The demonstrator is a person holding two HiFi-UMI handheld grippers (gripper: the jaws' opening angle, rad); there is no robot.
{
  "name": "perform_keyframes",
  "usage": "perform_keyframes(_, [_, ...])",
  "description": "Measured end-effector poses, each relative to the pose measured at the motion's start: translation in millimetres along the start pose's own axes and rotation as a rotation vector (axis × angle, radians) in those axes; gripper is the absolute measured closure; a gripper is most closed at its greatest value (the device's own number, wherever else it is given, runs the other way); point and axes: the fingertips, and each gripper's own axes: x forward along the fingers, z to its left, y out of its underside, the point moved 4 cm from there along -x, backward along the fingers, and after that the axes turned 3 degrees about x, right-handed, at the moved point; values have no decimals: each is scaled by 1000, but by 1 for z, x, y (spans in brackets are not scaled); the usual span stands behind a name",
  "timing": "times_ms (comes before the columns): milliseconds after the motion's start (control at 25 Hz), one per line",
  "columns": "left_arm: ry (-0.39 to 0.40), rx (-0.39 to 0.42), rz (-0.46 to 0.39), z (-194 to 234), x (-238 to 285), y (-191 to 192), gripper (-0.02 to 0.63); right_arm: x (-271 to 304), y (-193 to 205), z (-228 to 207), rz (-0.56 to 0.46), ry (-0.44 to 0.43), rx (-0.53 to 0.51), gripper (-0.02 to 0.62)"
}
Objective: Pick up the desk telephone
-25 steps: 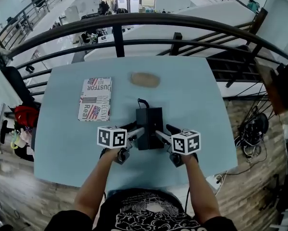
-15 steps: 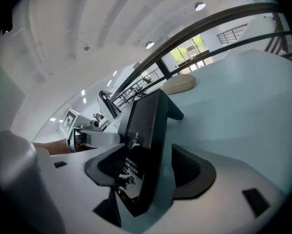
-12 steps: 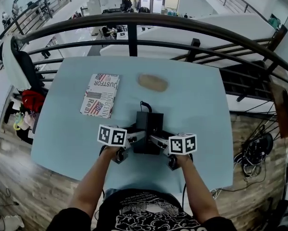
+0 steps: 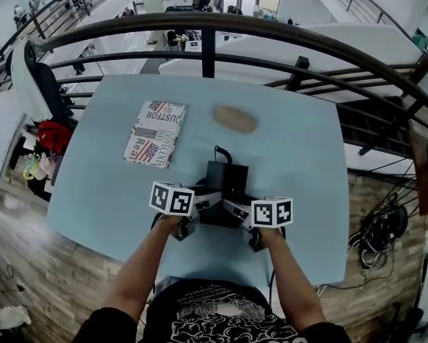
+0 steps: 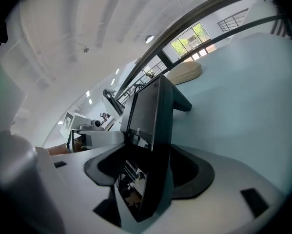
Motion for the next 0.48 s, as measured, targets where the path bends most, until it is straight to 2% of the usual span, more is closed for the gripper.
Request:
perform_keyframes(40, [10,-12,-5,-1,1,0,396,0,0,0,0,1,1,324])
perform_keyframes(240, [18,-59,-47,-1,0,1,405,-1,-1,0,-15,8,9,322])
perform_keyframes(480, [2,-65,-72,-4,-2,0,410,-4,-3,1,-36,4,17,334])
